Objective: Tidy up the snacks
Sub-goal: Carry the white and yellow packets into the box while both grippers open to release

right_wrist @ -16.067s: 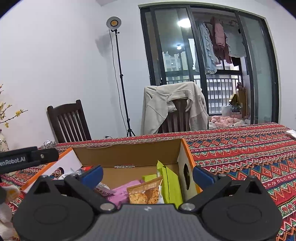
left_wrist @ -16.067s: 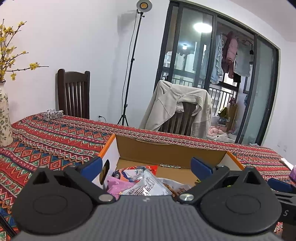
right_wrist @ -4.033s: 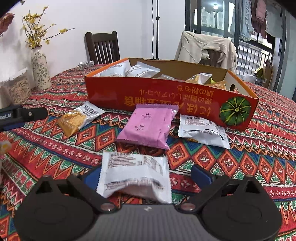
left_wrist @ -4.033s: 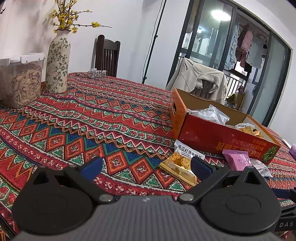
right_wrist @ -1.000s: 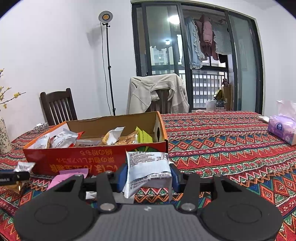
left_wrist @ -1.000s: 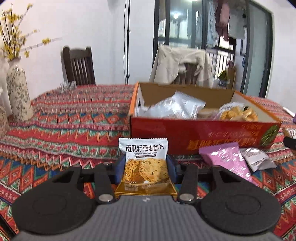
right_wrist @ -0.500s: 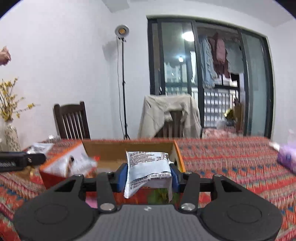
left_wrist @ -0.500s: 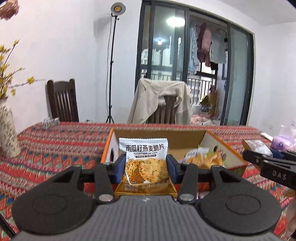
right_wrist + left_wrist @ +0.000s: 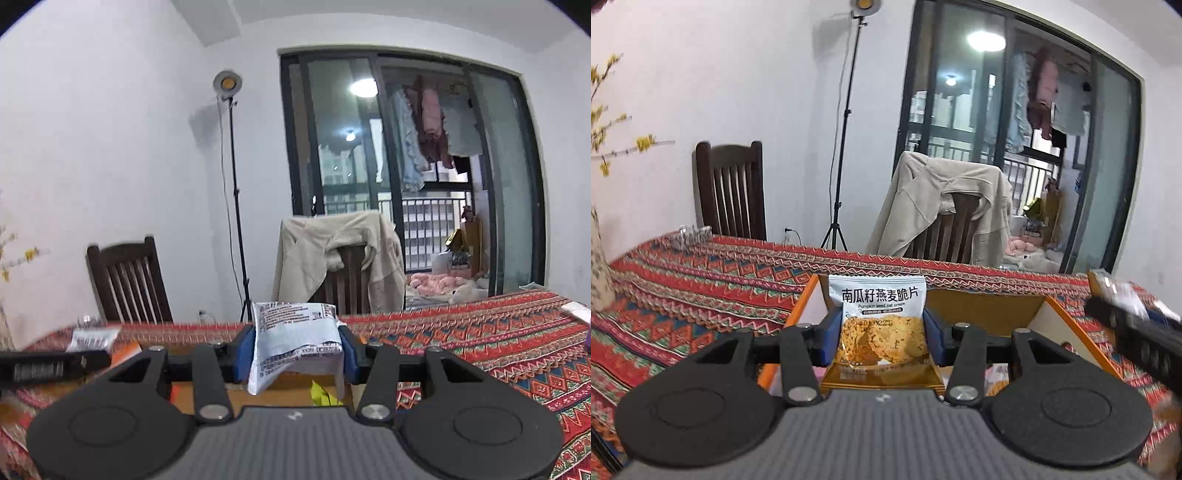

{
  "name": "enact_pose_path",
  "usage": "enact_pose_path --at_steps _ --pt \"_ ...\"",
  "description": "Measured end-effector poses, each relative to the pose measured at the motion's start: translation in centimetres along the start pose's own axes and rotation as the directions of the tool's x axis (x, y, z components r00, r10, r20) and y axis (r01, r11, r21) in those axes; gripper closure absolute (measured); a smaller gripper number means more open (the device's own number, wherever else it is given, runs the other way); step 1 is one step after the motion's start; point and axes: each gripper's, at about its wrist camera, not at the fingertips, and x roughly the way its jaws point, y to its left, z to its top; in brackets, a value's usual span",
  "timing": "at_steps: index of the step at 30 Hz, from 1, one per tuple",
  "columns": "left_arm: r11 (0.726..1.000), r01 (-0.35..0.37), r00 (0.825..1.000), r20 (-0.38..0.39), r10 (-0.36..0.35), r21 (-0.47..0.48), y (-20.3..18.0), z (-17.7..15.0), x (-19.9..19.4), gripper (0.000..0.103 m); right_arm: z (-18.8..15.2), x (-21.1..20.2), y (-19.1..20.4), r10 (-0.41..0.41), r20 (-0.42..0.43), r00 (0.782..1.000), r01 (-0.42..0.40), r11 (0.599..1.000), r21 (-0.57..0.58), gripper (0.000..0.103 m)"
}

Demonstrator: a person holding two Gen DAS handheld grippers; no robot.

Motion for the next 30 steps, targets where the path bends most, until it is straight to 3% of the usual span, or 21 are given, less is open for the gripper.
enact_pose_path --at_steps 10,12,13,14,15,16,17,21,30 --pt "1.0 -0.023 1.0 -0.001 0.023 0.01 0.3 -2.0 2.2 0.055 -1.3 1.3 -0.4 0.014 -0.074 0.997 -0.015 1.0 -0.013 0.056" --pt "1.0 -0.021 1.0 0.007 0.021 0.002 0.6 -2.1 1.9 0.052 -1.5 1.4 -0.3 0.012 -0.081 0.997 -0.014 1.0 -0.022 0.05" --pt "1.0 -0.019 1.0 0.015 0.019 -0.001 0.6 -2.2 1.7 0.048 -1.6 1.4 -0.3 0.014 -0.085 0.996 -0.016 1.0 -0.024 0.047" --pt "1.0 -0.02 0.999 0.025 0.02 -0.006 0.6 -2.2 1.4 0.035 -1.7 1.4 -0.2 0.012 -0.086 0.996 -0.014 1.0 -0.026 0.043" --pt "1.0 -0.027 0.999 0.041 0.028 -0.014 0.8 -2.3 1.1 0.014 -1.8 1.3 -0.2 0.01 -0.084 0.996 -0.013 1.0 -0.027 0.034" --pt "0.999 -0.035 0.997 0.066 0.037 -0.027 0.9 -2.3 0.7 0.004 -1.8 1.3 -0.2 0.01 -0.084 0.996 -0.012 1.0 -0.024 0.029" --pt "0.998 -0.045 0.994 0.098 0.049 -0.041 1.0 -2.2 0.3 0.0 -1.7 1.2 -0.3 0.011 -0.081 0.997 -0.013 1.0 -0.02 0.021" --pt "0.998 -0.045 0.989 0.139 0.052 -0.052 1.2 -2.1 -0.5 0.0 -1.7 0.7 -0.6 0.017 -0.069 0.997 -0.018 1.0 -0.001 0.001" --pt "0.995 -0.073 0.988 0.132 0.082 -0.071 0.7 -1.2 -1.5 0.0 -1.4 0.0 -0.4 0.021 -0.071 0.997 -0.022 1.0 -0.008 0.001"
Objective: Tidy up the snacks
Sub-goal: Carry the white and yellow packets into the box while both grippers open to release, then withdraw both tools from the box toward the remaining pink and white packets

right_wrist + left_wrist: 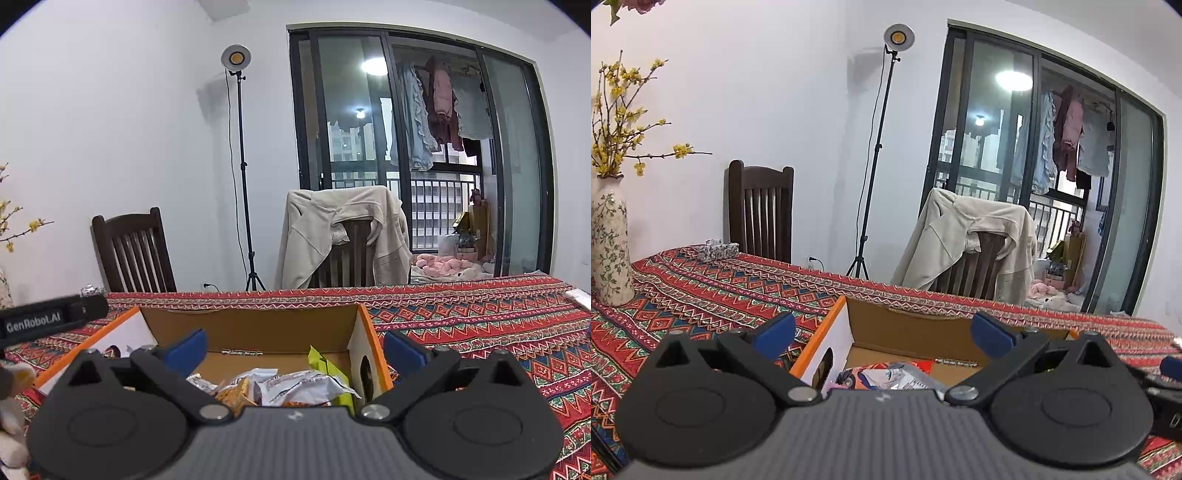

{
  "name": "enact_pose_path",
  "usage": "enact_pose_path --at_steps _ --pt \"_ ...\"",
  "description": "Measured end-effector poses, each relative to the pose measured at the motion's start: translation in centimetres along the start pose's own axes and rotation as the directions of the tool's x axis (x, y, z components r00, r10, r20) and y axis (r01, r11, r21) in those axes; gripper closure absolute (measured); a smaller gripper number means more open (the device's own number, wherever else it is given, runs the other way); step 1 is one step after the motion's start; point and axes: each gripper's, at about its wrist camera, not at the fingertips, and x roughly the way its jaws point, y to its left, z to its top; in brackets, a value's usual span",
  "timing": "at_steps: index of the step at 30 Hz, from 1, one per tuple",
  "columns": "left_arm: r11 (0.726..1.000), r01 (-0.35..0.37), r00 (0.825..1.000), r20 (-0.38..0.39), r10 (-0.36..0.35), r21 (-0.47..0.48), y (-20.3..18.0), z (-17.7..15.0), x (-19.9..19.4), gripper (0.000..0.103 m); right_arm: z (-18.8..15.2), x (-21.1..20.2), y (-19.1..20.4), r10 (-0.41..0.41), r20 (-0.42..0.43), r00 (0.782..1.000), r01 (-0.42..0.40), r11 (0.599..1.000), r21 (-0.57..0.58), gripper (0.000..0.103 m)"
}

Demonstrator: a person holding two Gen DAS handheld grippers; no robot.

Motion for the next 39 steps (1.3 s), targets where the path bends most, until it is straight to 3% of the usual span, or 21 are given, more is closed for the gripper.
enact_pose_path --at_steps 9,17,26,32,39 --pt "1.0 0.006 0.999 -0.039 -0.007 -0.027 1.7 1.4 -3.4 0.0 0.6 -1.5 -0.2 0.012 -0.003 1.0 -0.012 1.0 0.013 0.001" --pt "0.999 0.038 0.993 -0.115 -0.036 0.017 3.2 -0.3 -6.0 0.0 1.6 -5.3 1.3 -0.058 -0.024 0.998 0.056 0.997 -0.058 0.001" --pt "0.994 0.105 0.979 -0.178 -0.097 0.033 1.9 -3.1 -7.8 0.0 -1.6 -7.9 -0.4 -0.111 -0.112 0.988 0.102 0.991 -0.086 0.001" --pt "0.991 0.118 0.968 -0.229 -0.101 0.063 0.5 -4.8 -8.2 0.0 -4.7 -8.2 -3.3 -0.148 -0.181 0.972 0.14 0.988 -0.059 0.001" --pt "0.99 0.104 0.952 -0.297 -0.072 0.091 -1.1 -6.1 -7.5 0.0 -6.8 -7.5 -6.1 -0.078 -0.246 0.966 0.101 0.992 0.08 0.001"
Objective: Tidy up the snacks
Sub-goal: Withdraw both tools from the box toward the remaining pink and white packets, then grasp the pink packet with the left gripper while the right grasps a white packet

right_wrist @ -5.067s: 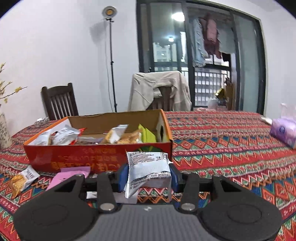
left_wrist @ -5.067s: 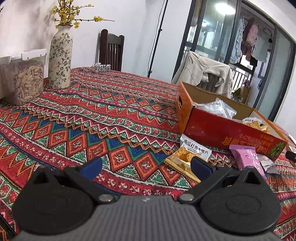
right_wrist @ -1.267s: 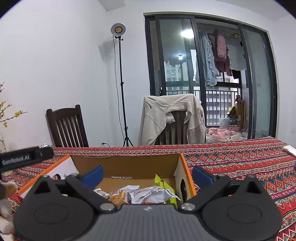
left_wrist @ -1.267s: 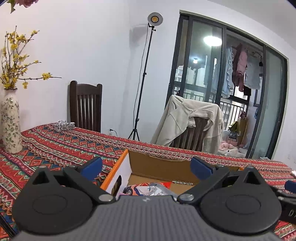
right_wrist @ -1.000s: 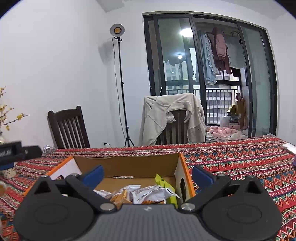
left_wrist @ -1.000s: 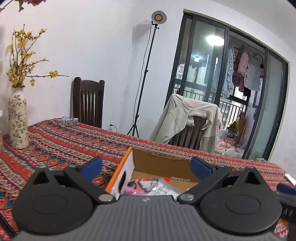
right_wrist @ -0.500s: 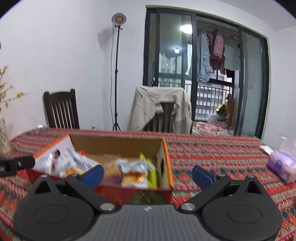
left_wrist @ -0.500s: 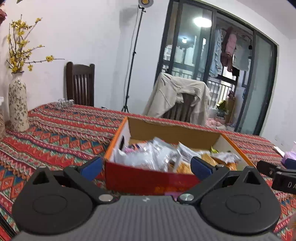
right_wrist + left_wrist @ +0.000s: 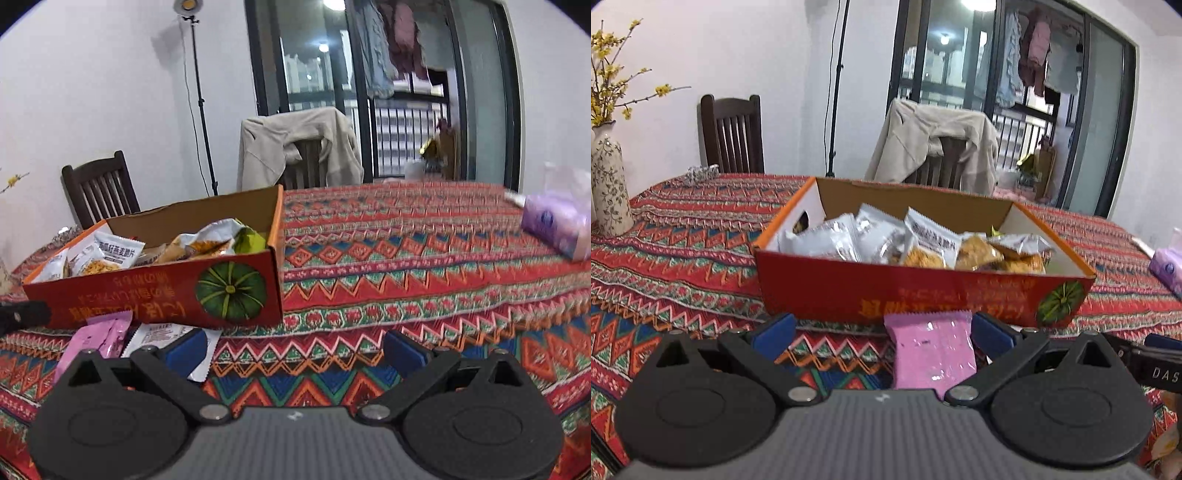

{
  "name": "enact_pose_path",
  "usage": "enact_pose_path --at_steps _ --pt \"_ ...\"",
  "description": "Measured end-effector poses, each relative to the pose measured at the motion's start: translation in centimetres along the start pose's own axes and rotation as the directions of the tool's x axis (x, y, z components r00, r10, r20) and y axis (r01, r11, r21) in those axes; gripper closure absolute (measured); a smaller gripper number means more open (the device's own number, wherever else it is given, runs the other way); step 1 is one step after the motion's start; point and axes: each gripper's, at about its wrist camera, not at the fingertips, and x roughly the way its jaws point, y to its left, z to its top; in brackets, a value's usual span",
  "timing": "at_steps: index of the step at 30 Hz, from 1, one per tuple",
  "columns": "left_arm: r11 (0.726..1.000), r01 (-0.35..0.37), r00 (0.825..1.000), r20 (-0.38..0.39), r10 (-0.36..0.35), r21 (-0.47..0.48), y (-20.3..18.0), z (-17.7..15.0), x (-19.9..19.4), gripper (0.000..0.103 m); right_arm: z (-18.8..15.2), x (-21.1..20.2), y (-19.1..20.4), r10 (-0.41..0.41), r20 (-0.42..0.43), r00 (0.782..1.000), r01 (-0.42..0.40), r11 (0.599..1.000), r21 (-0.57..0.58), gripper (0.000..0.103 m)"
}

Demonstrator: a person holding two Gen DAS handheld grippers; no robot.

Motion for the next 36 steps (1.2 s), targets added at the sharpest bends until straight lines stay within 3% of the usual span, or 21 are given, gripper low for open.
enact_pose_path --at_steps 7,16,24,30,36 --pt "0.999 -0.008 0.998 -0.057 0.01 0.045 -2.3 -0.8 1.3 0.0 -0.4 0.4 -1.2 -0.009 -0.028 1.0 0.01 0.998 0.065 0.001" --pt "0.992 -0.074 0.989 -0.122 0.086 0.1 -4.7 -1.7 4.5 0.001 -0.5 0.4 -1.9 -0.001 -0.042 0.999 0.005 0.995 0.103 0.001" --pt "0.999 -0.032 0.987 -0.153 0.038 0.043 -3.9 -1.8 5.2 0.041 -0.4 0.5 -2.2 0.006 -0.051 0.999 0.0 0.994 0.112 0.001" --pt "0.999 0.007 0.991 -0.132 -0.003 0.031 -3.5 -1.5 4.1 0.042 -0.4 0.7 -2.4 0.002 -0.06 0.998 0.005 0.993 0.122 0.001" --pt "0.998 0.022 0.998 -0.059 -0.018 0.056 -1.8 -1.1 1.8 0.041 -0.5 1.0 -2.5 0.001 -0.069 0.998 0.008 0.992 0.125 0.001"
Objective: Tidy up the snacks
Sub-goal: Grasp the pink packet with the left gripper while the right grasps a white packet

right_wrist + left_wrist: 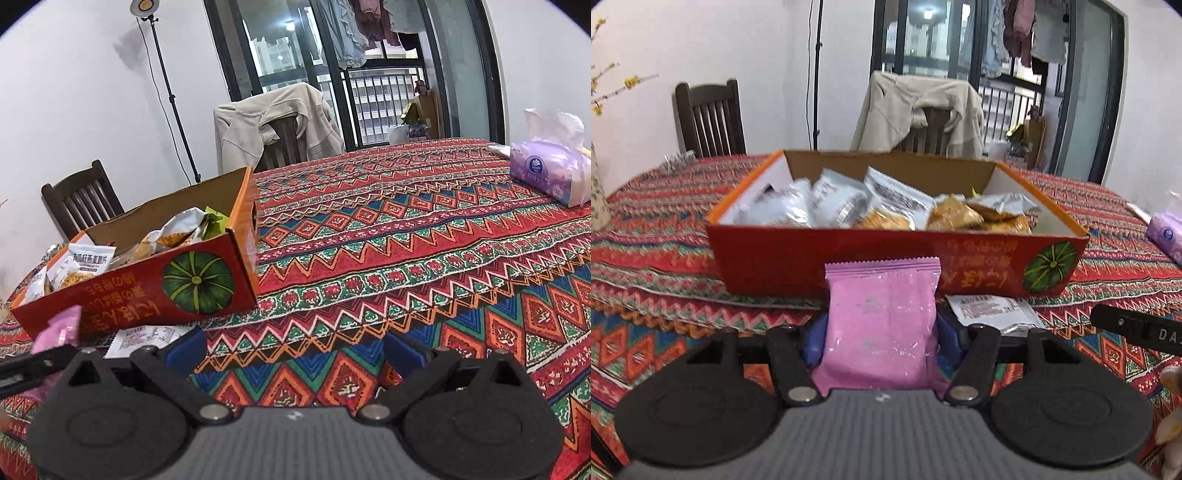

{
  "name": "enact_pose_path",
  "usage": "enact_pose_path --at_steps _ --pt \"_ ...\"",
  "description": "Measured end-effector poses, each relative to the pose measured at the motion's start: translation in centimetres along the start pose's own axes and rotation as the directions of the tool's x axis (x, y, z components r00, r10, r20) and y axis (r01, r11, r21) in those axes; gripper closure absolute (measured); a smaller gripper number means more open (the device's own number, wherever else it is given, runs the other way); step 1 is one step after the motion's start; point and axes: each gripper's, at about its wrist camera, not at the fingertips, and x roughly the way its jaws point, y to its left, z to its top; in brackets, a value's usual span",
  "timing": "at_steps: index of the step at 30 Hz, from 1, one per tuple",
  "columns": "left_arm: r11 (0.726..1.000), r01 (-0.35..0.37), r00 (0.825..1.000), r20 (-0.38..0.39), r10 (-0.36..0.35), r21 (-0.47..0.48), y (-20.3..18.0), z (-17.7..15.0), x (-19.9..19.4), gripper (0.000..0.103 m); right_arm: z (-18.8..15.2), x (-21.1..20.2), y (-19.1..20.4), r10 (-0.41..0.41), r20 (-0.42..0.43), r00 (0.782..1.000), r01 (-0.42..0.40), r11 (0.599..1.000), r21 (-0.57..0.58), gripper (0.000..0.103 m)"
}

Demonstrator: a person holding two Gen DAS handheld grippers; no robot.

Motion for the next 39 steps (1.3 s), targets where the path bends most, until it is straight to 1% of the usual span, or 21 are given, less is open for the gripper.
enact_pose_path --at_steps 5,11,13,16,20,23,27,29,31,33,34,37,39 --pt "1.0 -0.029 0.998 0.063 0.029 -0.011 2.4 0.0 -1.5 0.041 0.0 0.2 0.1 -0.004 0.002 1.0 0.004 1.0 -0.006 0.001" --pt "0.996 -0.085 0.987 0.137 0.088 -0.029 4.6 -0.3 -2.1 0.041 0.0 0.1 0.1 -0.02 0.018 1.0 0.02 1.0 -0.004 0.001" --pt "0.996 -0.083 0.985 0.149 0.086 -0.027 4.9 -0.6 -1.9 0.041 -0.1 0.2 0.4 -0.025 0.021 0.999 0.025 1.0 -0.014 0.001" --pt "0.997 -0.08 0.986 0.144 0.082 -0.019 5.0 -0.8 -1.6 0.041 -0.2 0.0 1.0 -0.026 0.03 0.999 0.027 0.999 -0.038 0.001" --pt "0.997 -0.062 0.985 0.16 0.068 -0.038 5.4 -0.9 -2.0 0.041 0.1 -0.6 2.9 0.034 0.044 0.998 -0.03 0.996 -0.085 0.001" --pt "0.997 -0.062 0.984 0.166 0.068 -0.044 5.6 -1.1 -2.1 0.041 0.8 0.0 5.4 0.055 0.008 0.998 -0.054 0.99 -0.128 0.001" --pt "0.997 -0.064 0.982 0.175 0.071 -0.048 5.7 -1.2 -2.3 0.041 1.2 2.1 9.3 0.077 -0.072 0.994 -0.09 0.978 -0.19 0.001" --pt "0.997 -0.061 0.982 0.173 0.069 -0.052 5.8 -1.2 -2.3 0.041 1.1 2.9 10.9 0.088 -0.095 0.992 -0.106 0.972 -0.209 0.001" --pt "0.997 -0.059 0.983 0.17 0.068 -0.056 5.9 -1.2 -2.2 0.041 1.0 3.6 12.2 0.075 -0.101 0.992 -0.097 0.967 -0.234 0.001" --pt "0.997 -0.056 0.984 0.168 0.065 -0.061 6.0 -1.1 -2.2 0.041 0.9 4.2 12.9 0.04 -0.102 0.994 -0.065 0.966 -0.252 0.001" --pt "0.997 -0.054 0.984 0.168 0.064 -0.063 6.1 -1.2 -2.2 0.041 0.7 4.5 13.1 0.023 -0.11 0.994 -0.051 0.965 -0.256 0.001" --pt "0.997 -0.045 0.984 0.169 0.055 -0.064 6.2 -1.1 -2.2 0.041 0.2 5.5 12.8 0.008 -0.149 0.989 -0.046 0.967 -0.249 0.001" --pt "0.997 -0.041 0.984 0.172 0.051 -0.064 6.2 -1.2 -2.3 0.041 -0.2 5.6 12.9 -0.008 -0.137 0.99 -0.031 0.961 -0.276 0.001"
